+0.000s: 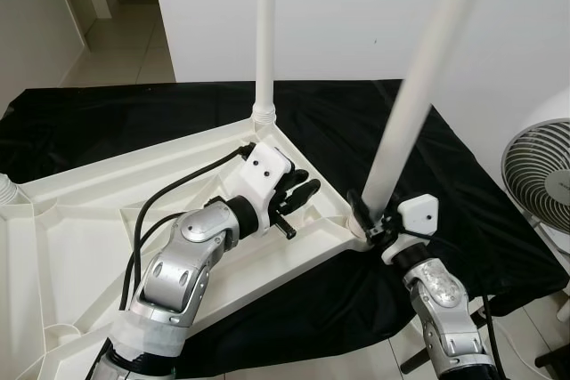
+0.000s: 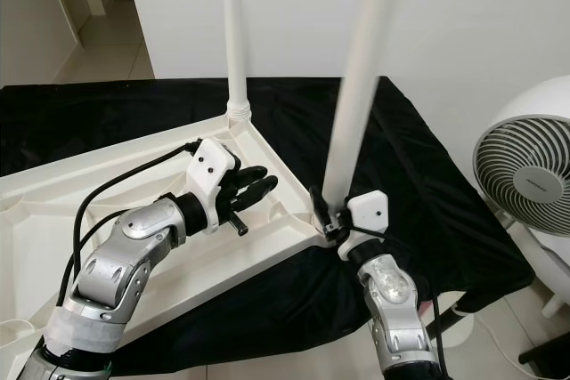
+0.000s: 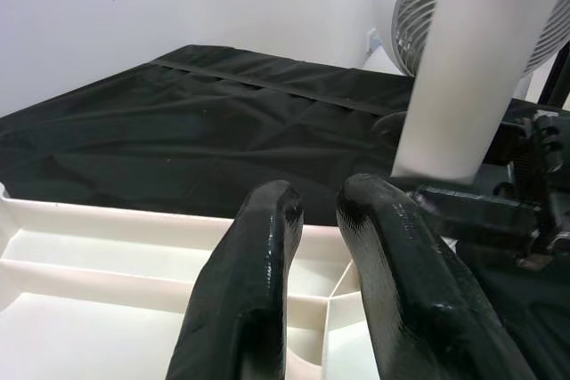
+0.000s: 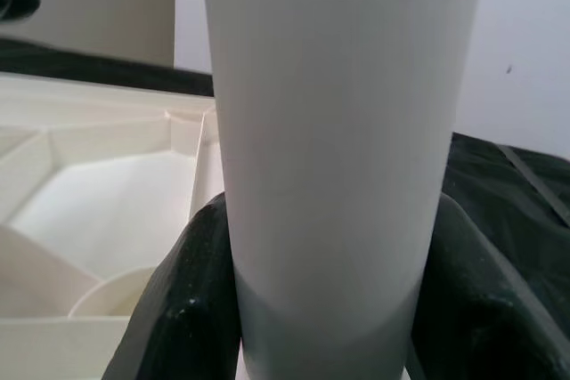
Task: Building children table
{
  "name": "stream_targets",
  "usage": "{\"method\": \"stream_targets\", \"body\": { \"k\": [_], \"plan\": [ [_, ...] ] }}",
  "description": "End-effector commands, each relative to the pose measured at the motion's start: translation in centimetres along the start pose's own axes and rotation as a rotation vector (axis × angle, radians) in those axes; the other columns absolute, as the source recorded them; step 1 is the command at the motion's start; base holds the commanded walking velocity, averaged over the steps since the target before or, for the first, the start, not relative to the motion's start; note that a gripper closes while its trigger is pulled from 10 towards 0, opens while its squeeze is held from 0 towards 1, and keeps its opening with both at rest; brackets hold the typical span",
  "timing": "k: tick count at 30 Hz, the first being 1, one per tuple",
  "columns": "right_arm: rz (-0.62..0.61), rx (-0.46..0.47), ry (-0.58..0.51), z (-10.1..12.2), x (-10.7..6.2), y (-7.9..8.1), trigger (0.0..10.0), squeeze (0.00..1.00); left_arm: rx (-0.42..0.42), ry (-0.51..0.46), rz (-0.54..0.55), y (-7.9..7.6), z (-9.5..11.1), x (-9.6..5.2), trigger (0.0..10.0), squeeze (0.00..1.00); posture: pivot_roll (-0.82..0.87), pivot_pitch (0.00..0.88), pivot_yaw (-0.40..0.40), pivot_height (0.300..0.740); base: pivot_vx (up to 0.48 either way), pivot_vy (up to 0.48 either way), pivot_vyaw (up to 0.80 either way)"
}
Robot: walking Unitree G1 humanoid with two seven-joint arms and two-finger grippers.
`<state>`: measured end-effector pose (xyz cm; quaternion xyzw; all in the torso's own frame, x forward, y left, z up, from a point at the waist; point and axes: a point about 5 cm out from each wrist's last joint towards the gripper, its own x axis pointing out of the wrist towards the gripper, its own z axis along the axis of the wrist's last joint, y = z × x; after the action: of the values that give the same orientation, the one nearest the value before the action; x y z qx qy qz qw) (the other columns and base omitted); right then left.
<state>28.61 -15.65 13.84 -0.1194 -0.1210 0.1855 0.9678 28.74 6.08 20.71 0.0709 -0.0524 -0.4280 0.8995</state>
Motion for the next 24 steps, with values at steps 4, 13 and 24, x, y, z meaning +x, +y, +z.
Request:
{"method": "stream_targets", "body": {
  "k": [4,13,24],
  "plan": [
    [0.039,0.019,0.176,-2.7,-0.5,0.5,10.0,0.00,0.012,-0.010,0.054,0.3,0.5,-0.1,10.0,0.00,0.03,0.038,0.013,0.740,0.000,0.000,0.00],
    [0.007,0.112,0.196,-3.3,-0.7,0.3,10.0,0.00,0.013,-0.009,0.051,0.2,0.5,-0.2,10.0,0.00,0.03,0.044,0.015,0.740,0.000,0.000,0.00],
    [-0.047,0.268,0.247,-3.9,-0.8,-0.5,10.0,0.00,0.016,-0.009,0.047,0.2,0.7,-0.3,10.0,0.00,0.03,0.049,0.018,0.740,0.000,0.000,0.00]
  ]
}}
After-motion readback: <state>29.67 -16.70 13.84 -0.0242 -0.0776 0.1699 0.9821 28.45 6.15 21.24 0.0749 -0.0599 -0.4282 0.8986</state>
